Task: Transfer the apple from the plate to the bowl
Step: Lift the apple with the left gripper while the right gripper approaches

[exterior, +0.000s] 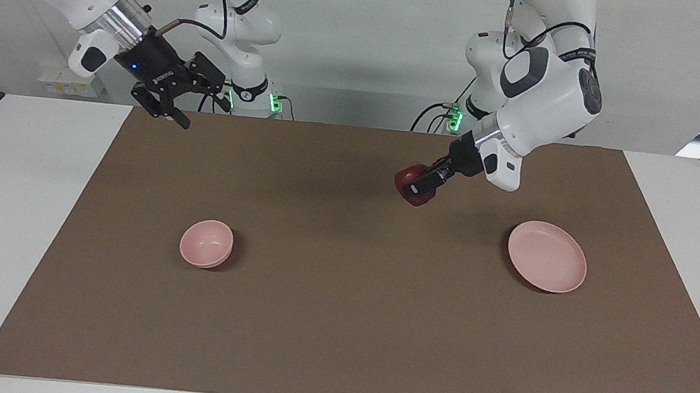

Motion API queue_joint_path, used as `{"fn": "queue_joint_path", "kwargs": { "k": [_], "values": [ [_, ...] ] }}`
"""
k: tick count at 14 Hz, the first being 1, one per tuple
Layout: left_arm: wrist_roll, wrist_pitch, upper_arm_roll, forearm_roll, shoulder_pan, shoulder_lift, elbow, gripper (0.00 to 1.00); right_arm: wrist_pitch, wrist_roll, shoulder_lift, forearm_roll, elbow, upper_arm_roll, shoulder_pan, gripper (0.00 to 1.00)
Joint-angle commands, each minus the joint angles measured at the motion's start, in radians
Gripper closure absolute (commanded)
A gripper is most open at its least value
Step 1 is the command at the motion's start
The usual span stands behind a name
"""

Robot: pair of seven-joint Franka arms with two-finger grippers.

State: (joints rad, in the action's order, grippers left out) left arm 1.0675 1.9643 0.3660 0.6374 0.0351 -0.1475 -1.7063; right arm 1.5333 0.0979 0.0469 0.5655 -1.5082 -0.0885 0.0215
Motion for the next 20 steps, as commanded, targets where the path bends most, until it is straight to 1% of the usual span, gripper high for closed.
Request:
{"fn": "queue_joint_path", "kwargs": {
  "k": [1, 3, 5, 6, 8, 9, 11, 13, 15, 17, 18, 20],
  "values": [
    [0.094, 0.007, 0.002, 0.115, 0.008, -0.001, 0.046, 0.99, 0.033, 0.034, -0.01, 0.126, -0.069, 0.007, -0.012, 0.0],
    [0.12, 0.008, 0.004, 0.181, 0.003, -0.001, 0.048, 1.0, 0.063, 0.042, -0.01, 0.198, -0.095, 0.007, -0.006, 0.0],
    [0.118, 0.018, 0.004, 0.302, 0.005, 0.002, 0.048, 1.0, 0.071, 0.043, -0.009, 0.262, -0.127, 0.007, 0.0, 0.0],
    [0.12, 0.045, 0.007, 0.342, 0.009, 0.003, 0.047, 1.0, 0.091, 0.043, -0.009, 0.286, -0.141, 0.007, 0.003, 0.0],
    [0.121, 0.094, 0.056, 0.418, 0.003, 0.008, 0.034, 1.0, 0.099, 0.039, -0.007, 0.315, -0.15, 0.009, 0.015, 0.0],
    [0.124, 0.094, 0.063, 0.461, 0.002, 0.006, 0.033, 1.0, 0.102, 0.042, -0.001, 0.365, -0.168, 0.007, 0.015, 0.0],
    [0.143, 0.103, 0.065, 0.551, 0.005, 0.009, 0.03, 1.0, 0.128, 0.043, 0.004, 0.413, -0.196, 0.009, 0.017, 0.0],
    [0.163, 0.111, 0.067, 0.629, 0.009, 0.025, 0.01, 1.0, 0.143, 0.042, 0.005, 0.488, -0.224, 0.009, 0.023, 0.0],
    [0.173, 0.129, 0.067, 0.741, 0.008, 0.052, -0.021, 1.0, 0.146, 0.043, 0.007, 0.545, -0.247, 0.009, 0.029, 0.0],
    [0.173, 0.151, 0.07, 0.798, 0.011, 0.055, -0.045, 1.0, 0.146, 0.043, 0.005, 0.592, -0.271, 0.009, 0.031, 0.0],
    [0.172, 0.165, 0.083, 0.805, 0.017, 0.055, -0.056, 1.0, 0.145, 0.043, 0.005, 0.626, -0.283, 0.009, 0.035, 0.0],
    [0.17, 0.224, 0.085, 0.806, 0.063, 0.059, -0.071, 1.0, 0.14, 0.051, -0.004, 0.686, -0.32, 0.009, 0.035, 0.0]
  ]
}}
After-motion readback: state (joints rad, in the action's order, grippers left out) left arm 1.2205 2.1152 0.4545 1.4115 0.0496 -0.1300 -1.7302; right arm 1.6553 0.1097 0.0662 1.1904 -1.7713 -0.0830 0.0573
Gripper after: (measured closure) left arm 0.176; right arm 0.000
